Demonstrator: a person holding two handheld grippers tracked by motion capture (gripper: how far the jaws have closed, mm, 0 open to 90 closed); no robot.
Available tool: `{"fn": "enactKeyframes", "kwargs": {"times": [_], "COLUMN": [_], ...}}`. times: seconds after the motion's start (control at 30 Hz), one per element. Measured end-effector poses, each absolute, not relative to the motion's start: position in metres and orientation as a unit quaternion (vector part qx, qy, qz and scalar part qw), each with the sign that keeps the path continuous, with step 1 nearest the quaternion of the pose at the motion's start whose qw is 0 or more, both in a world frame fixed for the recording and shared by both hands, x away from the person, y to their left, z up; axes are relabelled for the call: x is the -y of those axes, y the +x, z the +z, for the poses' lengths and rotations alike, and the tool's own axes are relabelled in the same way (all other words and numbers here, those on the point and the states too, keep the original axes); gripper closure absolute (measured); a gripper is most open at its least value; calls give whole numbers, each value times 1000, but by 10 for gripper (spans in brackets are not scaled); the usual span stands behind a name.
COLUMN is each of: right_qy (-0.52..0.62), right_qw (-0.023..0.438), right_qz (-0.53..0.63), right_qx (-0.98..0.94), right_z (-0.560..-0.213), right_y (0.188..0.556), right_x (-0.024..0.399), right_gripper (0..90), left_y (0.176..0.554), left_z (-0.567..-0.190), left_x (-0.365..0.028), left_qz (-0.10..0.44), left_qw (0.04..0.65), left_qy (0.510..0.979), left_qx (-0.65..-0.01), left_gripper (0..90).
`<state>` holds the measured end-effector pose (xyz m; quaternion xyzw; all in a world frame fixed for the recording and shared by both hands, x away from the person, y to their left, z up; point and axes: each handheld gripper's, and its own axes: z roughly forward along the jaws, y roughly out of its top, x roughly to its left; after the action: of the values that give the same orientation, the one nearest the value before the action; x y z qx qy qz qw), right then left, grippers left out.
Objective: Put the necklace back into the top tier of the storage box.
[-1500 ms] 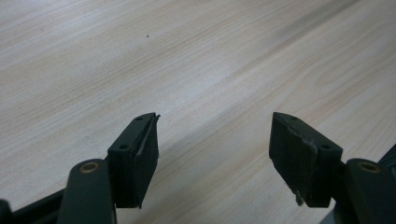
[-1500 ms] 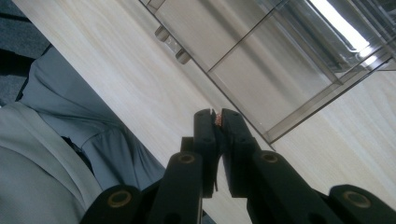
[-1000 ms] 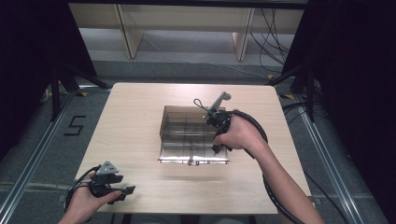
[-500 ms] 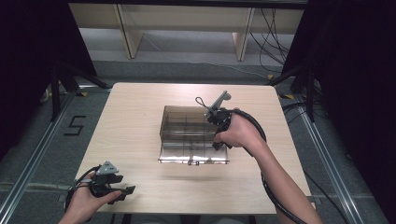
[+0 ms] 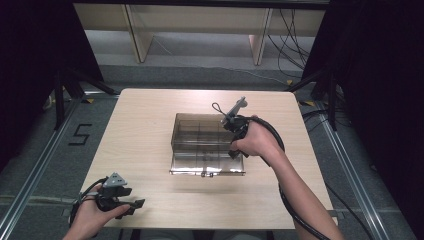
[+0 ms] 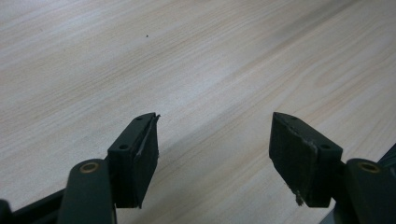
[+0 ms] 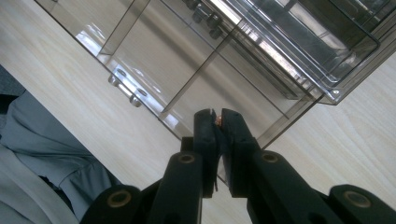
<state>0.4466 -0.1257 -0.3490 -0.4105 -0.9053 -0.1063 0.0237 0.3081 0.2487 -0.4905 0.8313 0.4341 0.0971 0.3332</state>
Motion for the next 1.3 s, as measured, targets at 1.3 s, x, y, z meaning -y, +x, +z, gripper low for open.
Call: {"fn": "enactKeyframes", "kwargs": {"times": [1.3], "right_qy": [-413], "right_qw": [20], "right_qz": [-104], "right_qx": [905], "right_z": [-366], "right_y": [452], "right_x": [122], "right_gripper": [855], "left_y": [308], "left_z": [-490], "left_x": [-250], "left_qz": [98], "left_qw": [333], "left_qy": [831], "left_qx": [-434], "left_gripper": [328]}}
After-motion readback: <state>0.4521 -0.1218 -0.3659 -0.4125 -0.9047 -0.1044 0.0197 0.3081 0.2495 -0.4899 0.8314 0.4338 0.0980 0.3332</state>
